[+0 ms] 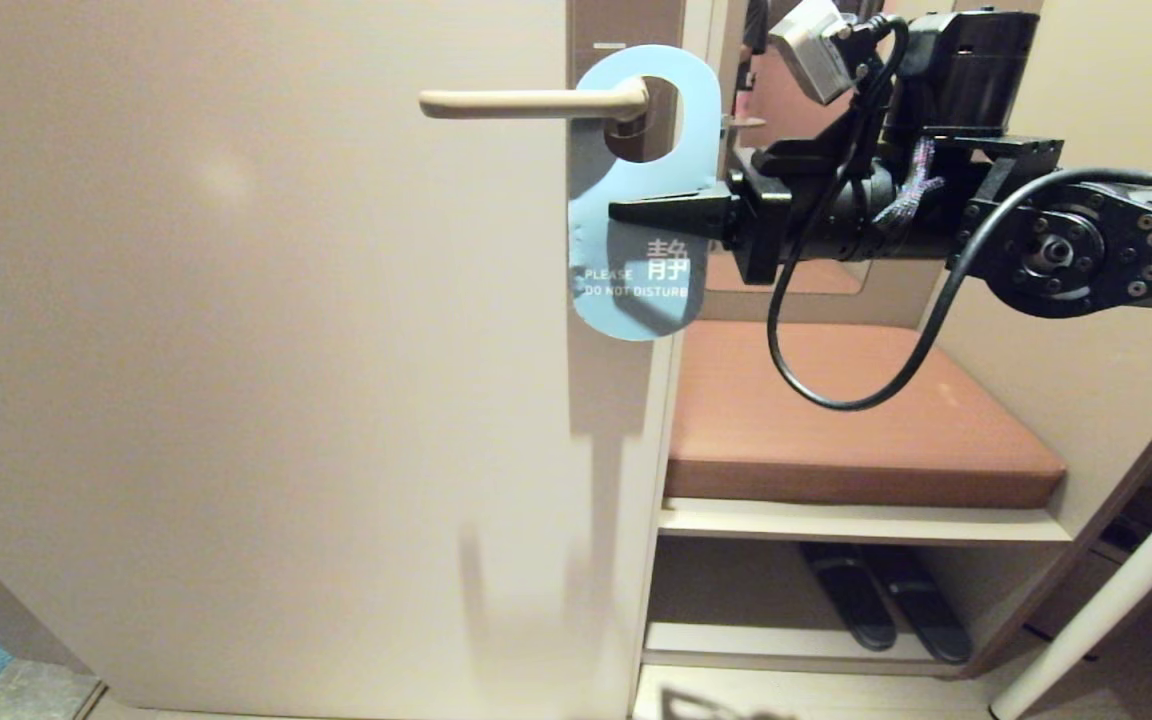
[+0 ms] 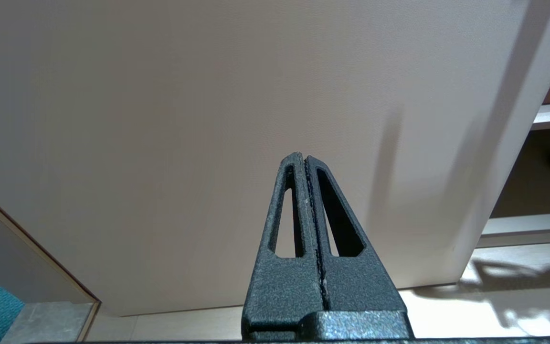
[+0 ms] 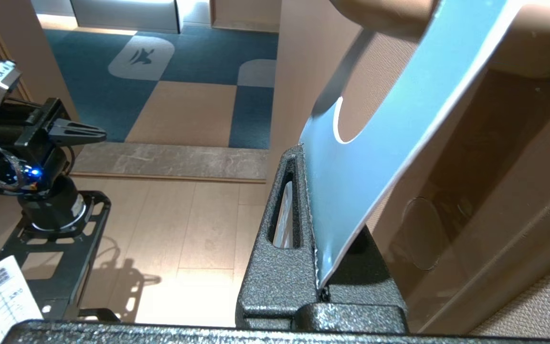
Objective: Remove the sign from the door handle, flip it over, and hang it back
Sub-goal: Take down the sign
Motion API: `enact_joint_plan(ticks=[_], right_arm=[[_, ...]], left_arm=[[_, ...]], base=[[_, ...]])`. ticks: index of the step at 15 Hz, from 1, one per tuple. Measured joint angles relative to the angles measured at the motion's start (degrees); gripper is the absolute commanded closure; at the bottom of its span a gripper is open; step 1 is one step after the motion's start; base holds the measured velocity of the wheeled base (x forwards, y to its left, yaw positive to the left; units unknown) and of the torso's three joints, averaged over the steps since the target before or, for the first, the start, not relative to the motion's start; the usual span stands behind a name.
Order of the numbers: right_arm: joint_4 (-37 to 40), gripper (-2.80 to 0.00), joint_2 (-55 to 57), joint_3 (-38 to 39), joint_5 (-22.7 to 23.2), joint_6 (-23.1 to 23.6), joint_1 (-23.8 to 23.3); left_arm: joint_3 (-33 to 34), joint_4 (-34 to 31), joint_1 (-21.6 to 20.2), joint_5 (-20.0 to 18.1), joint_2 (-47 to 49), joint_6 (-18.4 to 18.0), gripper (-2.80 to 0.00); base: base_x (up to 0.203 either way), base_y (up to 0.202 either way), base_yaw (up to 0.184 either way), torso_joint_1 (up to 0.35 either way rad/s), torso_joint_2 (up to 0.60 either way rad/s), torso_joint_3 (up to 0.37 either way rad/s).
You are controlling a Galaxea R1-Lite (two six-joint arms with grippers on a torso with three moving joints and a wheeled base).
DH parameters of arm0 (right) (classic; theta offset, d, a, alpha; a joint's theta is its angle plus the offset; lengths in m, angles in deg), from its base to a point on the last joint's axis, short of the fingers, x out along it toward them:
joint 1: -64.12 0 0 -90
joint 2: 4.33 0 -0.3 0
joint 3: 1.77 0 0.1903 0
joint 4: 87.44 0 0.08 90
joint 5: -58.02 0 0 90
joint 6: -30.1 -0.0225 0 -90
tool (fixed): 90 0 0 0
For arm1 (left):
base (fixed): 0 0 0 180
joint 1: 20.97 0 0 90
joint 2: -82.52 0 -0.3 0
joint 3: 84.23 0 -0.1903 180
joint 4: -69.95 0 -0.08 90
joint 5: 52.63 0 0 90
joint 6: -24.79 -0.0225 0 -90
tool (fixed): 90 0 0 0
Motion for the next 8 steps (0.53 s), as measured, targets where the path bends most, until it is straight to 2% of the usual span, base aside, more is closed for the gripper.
enact_joint_plan(ticks=[5,8], right_arm=[[-0.4,0.00,-1.1,0.5,-4.3,0.0,0.6],[-3.3,0.00,-1.7,3.0,-5.6,0.1,0.8]], left_arm=[[0.0,0.0,0.0,0.0,0.0,0.0,0.00],[0.0,0.0,0.0,0.0,0.0,0.0,0.00]], base=[[0.000,0.000,0.000,0.000,0.00,0.000],[0.000,0.000,0.000,0.000,0.00,0.000]])
